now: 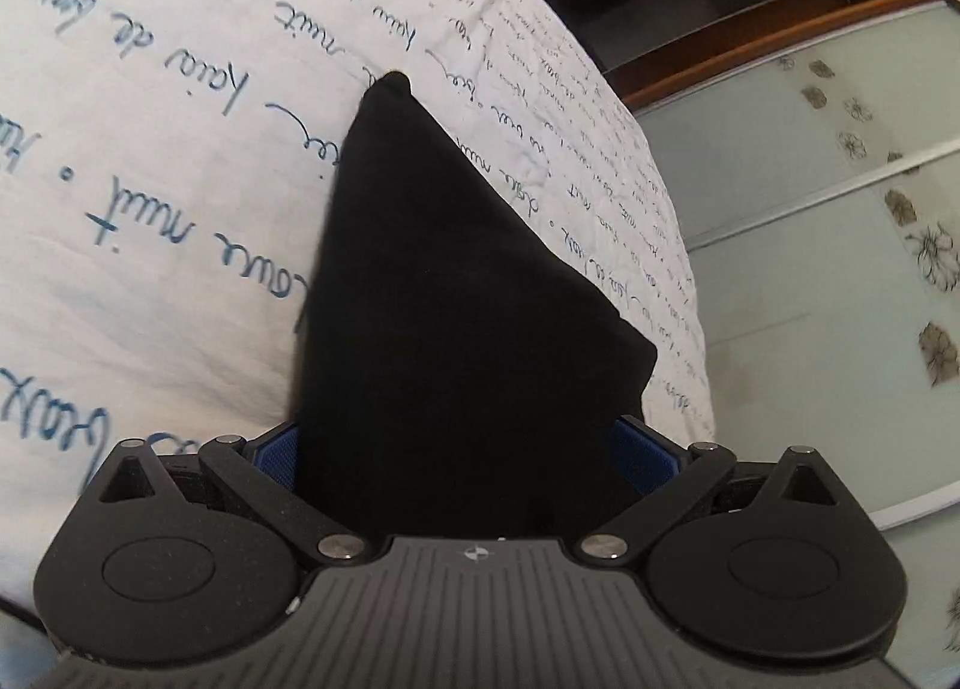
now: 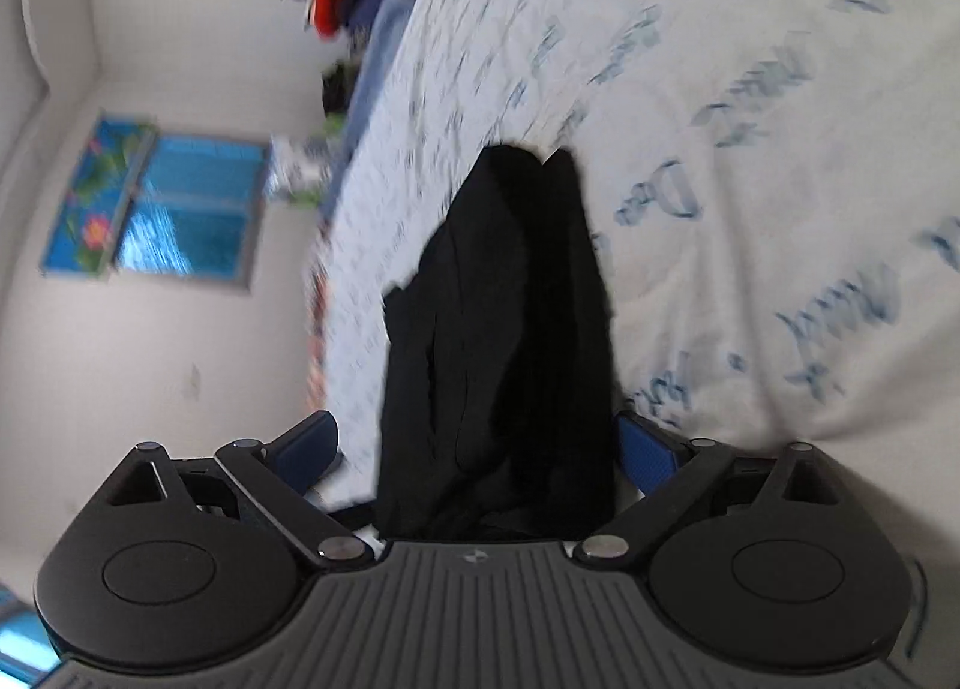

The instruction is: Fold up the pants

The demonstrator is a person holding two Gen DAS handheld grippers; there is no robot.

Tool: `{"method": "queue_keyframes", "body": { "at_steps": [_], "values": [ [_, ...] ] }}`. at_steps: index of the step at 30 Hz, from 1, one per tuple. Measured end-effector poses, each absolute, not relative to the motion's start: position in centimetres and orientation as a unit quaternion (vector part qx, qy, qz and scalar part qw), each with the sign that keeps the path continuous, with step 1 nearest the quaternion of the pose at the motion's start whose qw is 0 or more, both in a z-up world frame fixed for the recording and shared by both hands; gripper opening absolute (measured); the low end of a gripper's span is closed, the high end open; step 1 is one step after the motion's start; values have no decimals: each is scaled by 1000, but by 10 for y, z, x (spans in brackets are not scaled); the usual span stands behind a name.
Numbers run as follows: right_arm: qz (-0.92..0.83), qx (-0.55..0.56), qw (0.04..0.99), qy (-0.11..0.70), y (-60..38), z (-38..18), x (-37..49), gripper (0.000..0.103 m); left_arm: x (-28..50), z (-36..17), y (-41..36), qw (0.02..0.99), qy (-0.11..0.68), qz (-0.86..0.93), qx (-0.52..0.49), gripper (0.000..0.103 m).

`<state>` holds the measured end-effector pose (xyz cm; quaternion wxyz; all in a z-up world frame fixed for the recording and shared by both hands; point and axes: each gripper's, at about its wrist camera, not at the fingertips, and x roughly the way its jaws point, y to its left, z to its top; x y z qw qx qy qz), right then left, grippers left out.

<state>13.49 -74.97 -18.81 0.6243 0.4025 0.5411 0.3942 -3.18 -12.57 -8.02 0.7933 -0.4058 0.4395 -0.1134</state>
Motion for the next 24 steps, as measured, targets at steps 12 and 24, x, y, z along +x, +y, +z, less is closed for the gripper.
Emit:
{"method": "queue_keyframes", "body": {
  "at_steps": [12,24],
  "values": [
    [407,284,687,530,-723,-185,127,30,-25,-77,-131,814,465,-61,-341,26],
    [424,227,747,458,-733,-132,125,28,-18,0,-191,908,368,-115,-160,18]
  ]
}}
